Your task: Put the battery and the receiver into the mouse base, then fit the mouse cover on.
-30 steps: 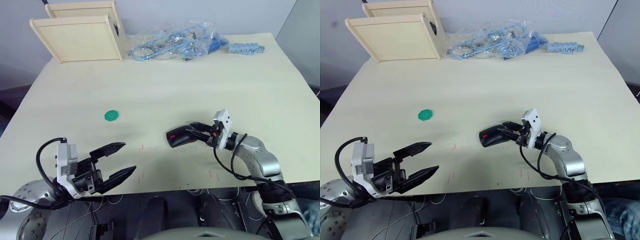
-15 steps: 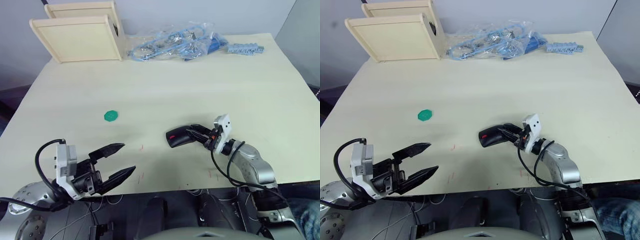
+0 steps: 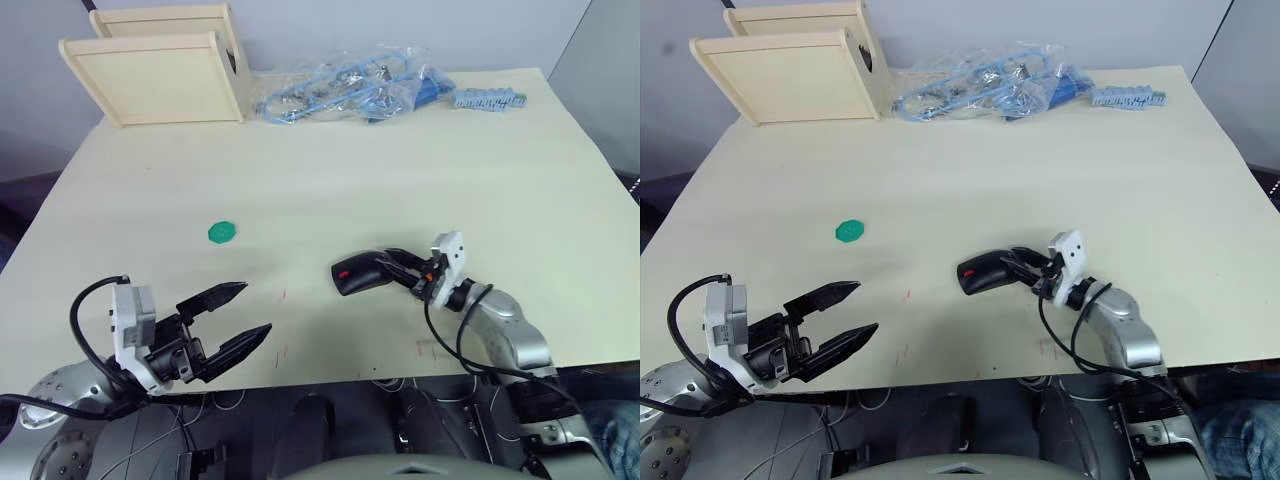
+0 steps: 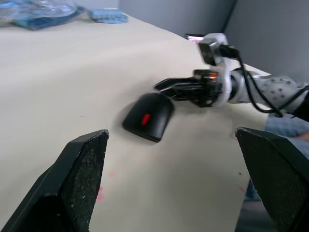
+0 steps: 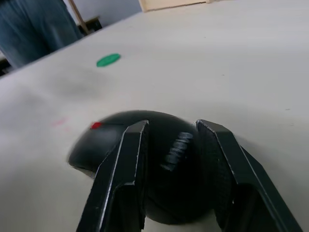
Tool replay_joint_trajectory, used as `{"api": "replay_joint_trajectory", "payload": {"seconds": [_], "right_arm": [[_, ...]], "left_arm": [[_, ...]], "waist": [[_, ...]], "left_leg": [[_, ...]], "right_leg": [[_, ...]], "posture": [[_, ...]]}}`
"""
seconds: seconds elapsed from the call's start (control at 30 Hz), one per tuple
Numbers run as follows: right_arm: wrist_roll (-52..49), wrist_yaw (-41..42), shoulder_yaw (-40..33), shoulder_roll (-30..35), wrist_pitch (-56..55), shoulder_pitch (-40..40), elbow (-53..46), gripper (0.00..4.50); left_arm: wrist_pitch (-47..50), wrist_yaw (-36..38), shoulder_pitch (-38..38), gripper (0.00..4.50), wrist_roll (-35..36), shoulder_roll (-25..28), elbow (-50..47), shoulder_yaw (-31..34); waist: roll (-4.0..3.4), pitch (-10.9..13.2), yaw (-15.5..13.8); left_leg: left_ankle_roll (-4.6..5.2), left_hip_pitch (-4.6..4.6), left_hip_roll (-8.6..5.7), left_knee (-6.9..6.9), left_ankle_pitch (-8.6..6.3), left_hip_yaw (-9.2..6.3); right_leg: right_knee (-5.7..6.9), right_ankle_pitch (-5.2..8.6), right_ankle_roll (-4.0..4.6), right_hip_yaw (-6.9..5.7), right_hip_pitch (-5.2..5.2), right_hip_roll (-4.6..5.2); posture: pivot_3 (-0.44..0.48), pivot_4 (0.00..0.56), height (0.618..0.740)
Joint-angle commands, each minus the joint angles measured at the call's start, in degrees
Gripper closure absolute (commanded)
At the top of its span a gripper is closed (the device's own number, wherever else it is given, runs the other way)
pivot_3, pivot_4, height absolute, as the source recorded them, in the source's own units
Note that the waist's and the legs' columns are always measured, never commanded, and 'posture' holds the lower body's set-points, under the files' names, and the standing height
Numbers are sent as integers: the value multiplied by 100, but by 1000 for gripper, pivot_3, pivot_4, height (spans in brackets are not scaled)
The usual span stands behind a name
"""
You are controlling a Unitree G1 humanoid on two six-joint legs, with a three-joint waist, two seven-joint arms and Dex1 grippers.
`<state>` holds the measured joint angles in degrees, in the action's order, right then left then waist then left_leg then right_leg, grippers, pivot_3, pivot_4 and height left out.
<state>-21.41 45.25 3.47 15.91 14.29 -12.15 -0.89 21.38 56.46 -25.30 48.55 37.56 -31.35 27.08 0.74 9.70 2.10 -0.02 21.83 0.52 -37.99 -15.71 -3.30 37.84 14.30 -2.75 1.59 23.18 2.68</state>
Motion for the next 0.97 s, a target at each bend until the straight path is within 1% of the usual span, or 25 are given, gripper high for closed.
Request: {"api": "replay_joint_trajectory", "payload": {"seconds": [0.03,0.17,0.27,0.3,0.33,0.4,0.43,0.47,0.5,0.57,0.7,0.97], "right_arm": [[-419,366,-417,304,-170,89,-539,2845],[-457,567,-669,914,-9,287,-728,2845],[-629,726,-1049,1356,32,607,-859,2845],[-618,708,-1170,1493,33,716,-868,2269],[-605,689,-1235,1580,32,783,-871,2187],[-541,770,-1369,1796,-63,1015,-888,1201],[-563,838,-1455,1890,-84,1165,-917,1042],[-585,877,-1513,1955,-98,1268,-938,503],[-568,878,-1604,2015,-152,1405,-945,93],[-553,924,-1776,2097,-272,1687,-918,37],[-525,991,-1961,2159,-494,1999,-820,37],[-523,1016,-2019,2136,-734,2106,-643,37]], "left_arm": [[71,-282,0,0,104,-83,-36,173],[156,-414,-85,0,32,-99,42,189],[190,-532,-188,0,-34,-116,126,258],[186,-528,-238,0,-49,-120,174,285],[178,-526,-271,0,-57,-120,204,300],[158,-542,-346,0,-98,-134,296,341],[133,-533,-389,0,-137,-144,349,367],[116,-522,-416,0,-167,-152,385,386],[67,-496,-458,0,-224,-169,452,409],[-6,-466,-519,0,-309,-212,567,424],[-26,-510,-530,0,-392,-269,641,395],[17,-633,-422,0,-617,-265,664,268]], "waist": [[2,3,-9],[1,5,-8],[2,7,-14],[2,7,-15],[2,8,-16],[3,8,-9],[3,9,-11],[3,9,-16],[6,11,-19],[6,11,-27],[7,11,-32],[8,12,-30]], "left_leg": [[0,0,-1,0,0,-1],[0,0,-1,0,0,-2],[0,1,-1,0,0,2],[0,2,-1,0,0,6],[0,2,-1,0,0,6],[1,1,-1,0,0,15],[1,0,0,0,0,23],[1,0,1,0,0,27],[1,1,0,0,0,29],[1,2,0,0,0,32],[1,1,1,-1,0,39],[1,0,3,-1,0,41]], "right_leg": [[0,0,0,-1,0,1],[1,1,0,-4,-1,0],[1,2,1,-4,-1,0],[0,2,1,-4,-1,0],[0,2,1,-4,-1,0],[1,2,1,-3,-1,0],[1,3,2,-3,-1,-1],[0,3,2,-3,-1,-1],[-1,4,1,-3,-1,-1],[-2,4,1,-1,-1,-1],[-3,4,0,2,-1,0],[-3,5,2,2,-1,-1]], "posture": [[0,150,740],[0,150,740],[0,150,740],[0,150,740],[0,150,740],[0,150,740],[0,150,740],[0,150,740],[0,150,740],[0,150,740],[0,150,740],[0,150,740]]}}
